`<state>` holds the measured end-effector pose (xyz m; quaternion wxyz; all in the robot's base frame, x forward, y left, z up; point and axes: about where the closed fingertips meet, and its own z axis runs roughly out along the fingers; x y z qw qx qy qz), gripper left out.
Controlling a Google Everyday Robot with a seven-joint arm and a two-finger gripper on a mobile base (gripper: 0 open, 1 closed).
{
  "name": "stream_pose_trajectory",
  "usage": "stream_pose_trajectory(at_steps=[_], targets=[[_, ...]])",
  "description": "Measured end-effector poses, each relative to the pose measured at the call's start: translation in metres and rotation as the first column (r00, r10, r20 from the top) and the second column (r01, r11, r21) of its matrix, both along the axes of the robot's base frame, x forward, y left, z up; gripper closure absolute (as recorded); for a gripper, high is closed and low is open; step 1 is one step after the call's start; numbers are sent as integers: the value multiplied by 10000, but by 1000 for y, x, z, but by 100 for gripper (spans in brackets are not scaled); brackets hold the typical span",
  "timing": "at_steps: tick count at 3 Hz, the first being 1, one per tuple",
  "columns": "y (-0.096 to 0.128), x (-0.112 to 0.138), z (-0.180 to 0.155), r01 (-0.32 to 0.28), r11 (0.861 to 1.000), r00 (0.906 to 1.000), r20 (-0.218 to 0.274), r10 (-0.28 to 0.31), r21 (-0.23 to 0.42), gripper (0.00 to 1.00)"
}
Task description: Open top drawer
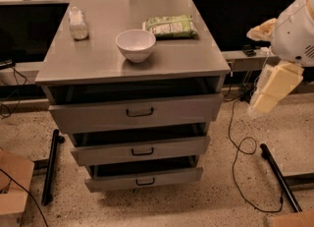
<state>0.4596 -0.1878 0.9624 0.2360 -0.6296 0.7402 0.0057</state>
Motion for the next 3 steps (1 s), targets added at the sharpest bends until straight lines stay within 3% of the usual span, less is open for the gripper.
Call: stream_pose_trajectory(at_steps=[1,3], targets=[[6,0,-25,94,9998,9994,-322,-100,-179,0],[44,20,-118,-295,9936,9947,-951,400,1095,0]])
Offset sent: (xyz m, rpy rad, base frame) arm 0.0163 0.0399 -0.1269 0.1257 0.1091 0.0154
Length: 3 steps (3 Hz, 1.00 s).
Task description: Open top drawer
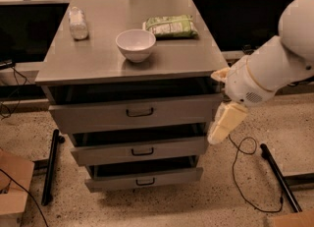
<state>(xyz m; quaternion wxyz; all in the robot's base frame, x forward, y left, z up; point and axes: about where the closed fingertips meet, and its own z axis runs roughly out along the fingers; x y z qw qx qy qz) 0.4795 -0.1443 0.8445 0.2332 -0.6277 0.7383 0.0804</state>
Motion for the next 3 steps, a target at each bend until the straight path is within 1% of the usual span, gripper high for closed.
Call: stream_pose_trajectory(at_steps=[1,2,3], targets=[[19,30,-50,-197,9965,9998,-74,204,811,0],[24,56,-85,-140,9911,9998,-118,157,1322,0],[24,57,-91,-122,9906,9997,-194,150,1360,0]])
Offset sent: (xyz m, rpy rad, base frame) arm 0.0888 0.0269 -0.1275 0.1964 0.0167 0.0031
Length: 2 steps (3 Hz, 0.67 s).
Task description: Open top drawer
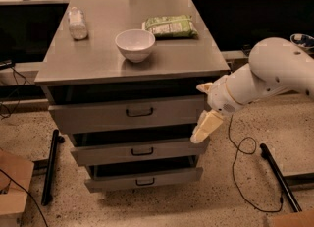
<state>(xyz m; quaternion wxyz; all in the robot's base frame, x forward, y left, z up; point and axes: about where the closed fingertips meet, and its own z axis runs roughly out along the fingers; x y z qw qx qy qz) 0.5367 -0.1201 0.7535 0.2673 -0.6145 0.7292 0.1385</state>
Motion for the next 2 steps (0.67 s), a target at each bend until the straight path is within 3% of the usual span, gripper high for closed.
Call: stream_pose_trajectory(at_steps=[1,2], targets=[[2,3,-9,162,9999,9997,-168,-163,-24,0],[10,22,-34,187,9998,9998,-106,-186,29,0]])
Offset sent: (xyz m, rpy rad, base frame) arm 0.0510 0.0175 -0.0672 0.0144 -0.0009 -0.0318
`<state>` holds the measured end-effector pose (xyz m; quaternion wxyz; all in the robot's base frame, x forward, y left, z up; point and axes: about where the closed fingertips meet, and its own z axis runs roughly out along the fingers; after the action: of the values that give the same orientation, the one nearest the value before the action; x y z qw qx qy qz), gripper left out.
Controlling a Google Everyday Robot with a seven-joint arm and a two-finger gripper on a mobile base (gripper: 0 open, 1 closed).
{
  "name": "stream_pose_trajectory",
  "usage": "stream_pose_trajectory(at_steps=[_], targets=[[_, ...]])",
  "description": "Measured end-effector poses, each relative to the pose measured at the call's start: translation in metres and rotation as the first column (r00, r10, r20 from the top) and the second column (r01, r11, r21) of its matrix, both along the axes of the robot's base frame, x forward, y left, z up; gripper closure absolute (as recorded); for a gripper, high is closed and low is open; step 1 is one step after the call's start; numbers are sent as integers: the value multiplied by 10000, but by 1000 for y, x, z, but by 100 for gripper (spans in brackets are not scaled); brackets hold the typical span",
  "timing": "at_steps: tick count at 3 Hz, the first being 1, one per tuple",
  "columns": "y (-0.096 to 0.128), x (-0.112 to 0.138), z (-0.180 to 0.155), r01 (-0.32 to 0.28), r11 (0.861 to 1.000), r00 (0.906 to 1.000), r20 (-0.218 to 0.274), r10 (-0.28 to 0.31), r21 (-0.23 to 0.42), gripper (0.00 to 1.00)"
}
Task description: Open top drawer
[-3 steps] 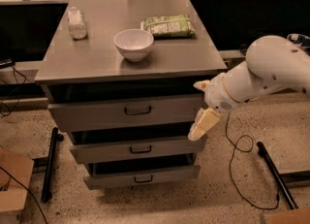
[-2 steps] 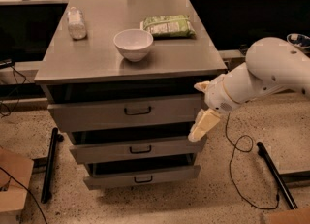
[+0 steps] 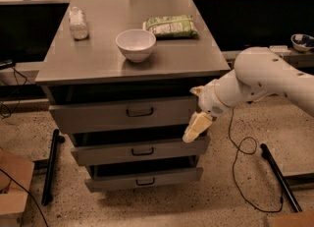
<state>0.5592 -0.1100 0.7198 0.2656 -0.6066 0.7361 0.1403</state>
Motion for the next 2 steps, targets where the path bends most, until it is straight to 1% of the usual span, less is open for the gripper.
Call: stream_pose_trajectory(at_steps=[1,2], targets=[[5,29,-24,-127,9999,9997,209,126,55,0],[7,53,-45,-291,9995,9993,238,288,116,15]])
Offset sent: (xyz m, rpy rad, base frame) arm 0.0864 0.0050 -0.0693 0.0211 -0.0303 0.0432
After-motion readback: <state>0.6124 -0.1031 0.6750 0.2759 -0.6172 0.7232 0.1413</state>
